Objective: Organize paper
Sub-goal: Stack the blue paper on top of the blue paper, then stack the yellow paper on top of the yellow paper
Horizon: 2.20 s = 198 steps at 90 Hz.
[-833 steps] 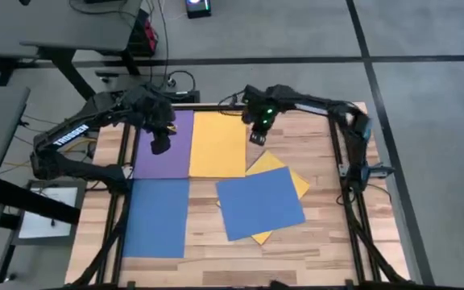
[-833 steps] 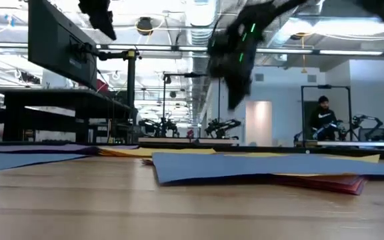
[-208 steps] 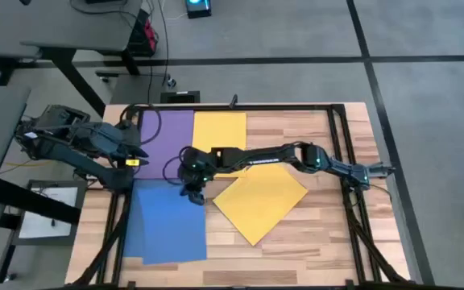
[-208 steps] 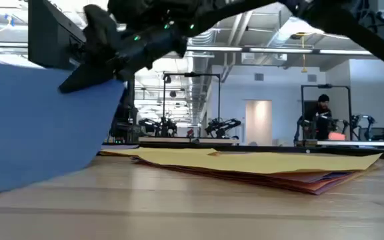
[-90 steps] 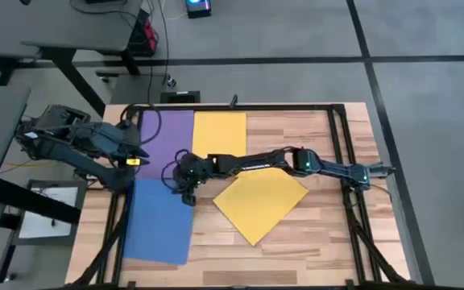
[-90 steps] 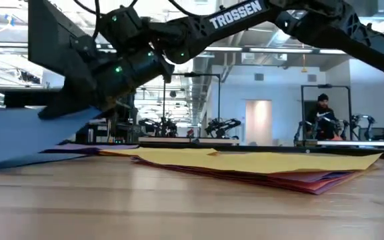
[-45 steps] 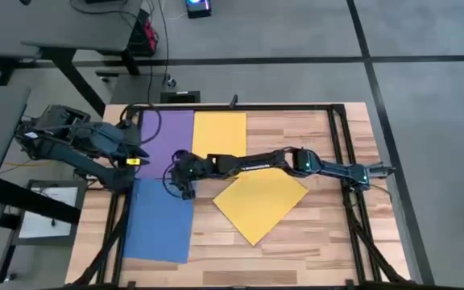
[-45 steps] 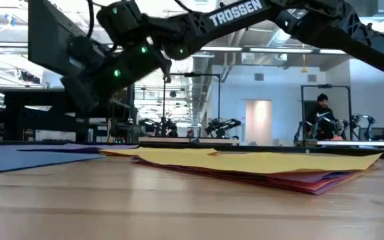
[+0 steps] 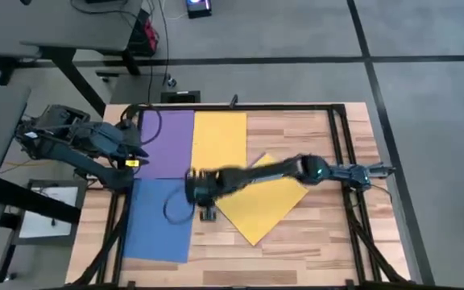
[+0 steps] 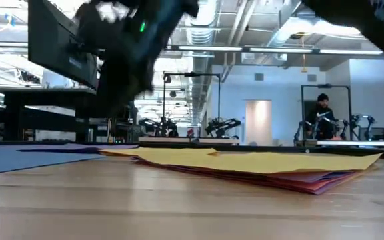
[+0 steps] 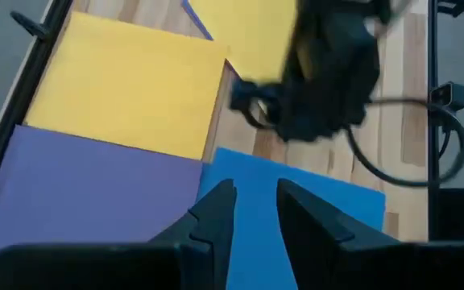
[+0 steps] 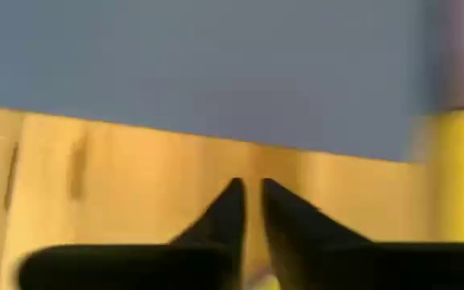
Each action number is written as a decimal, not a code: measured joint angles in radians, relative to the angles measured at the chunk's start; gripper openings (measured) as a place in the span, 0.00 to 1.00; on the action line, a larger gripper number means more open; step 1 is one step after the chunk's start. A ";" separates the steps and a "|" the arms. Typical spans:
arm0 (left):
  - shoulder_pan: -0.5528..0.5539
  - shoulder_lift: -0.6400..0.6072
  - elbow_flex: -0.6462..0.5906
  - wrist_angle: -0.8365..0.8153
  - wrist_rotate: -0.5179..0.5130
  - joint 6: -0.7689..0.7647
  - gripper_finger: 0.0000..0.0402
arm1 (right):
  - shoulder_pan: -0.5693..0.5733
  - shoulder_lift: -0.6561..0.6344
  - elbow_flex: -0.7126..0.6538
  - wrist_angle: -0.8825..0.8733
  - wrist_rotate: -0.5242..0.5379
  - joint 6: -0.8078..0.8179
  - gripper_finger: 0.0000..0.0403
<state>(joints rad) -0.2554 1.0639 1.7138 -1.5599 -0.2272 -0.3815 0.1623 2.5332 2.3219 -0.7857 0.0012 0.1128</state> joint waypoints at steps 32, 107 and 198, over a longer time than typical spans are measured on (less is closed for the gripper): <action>-0.004 -0.045 -0.001 -0.011 0.000 -0.020 0.20 | 0.026 0.100 0.009 0.201 0.005 0.090 0.00; -0.004 -0.060 -0.002 -0.011 0.000 -0.004 0.20 | -0.020 0.083 -0.076 0.207 0.004 0.062 0.00; -0.004 -0.056 -0.003 -0.011 0.000 -0.023 0.20 | -0.069 0.091 0.011 0.301 -0.050 0.030 0.00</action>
<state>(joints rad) -0.2593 1.0080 1.7107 -1.5711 -0.2268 -0.4049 0.0933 2.6244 2.3325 -0.4847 -0.0490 0.1425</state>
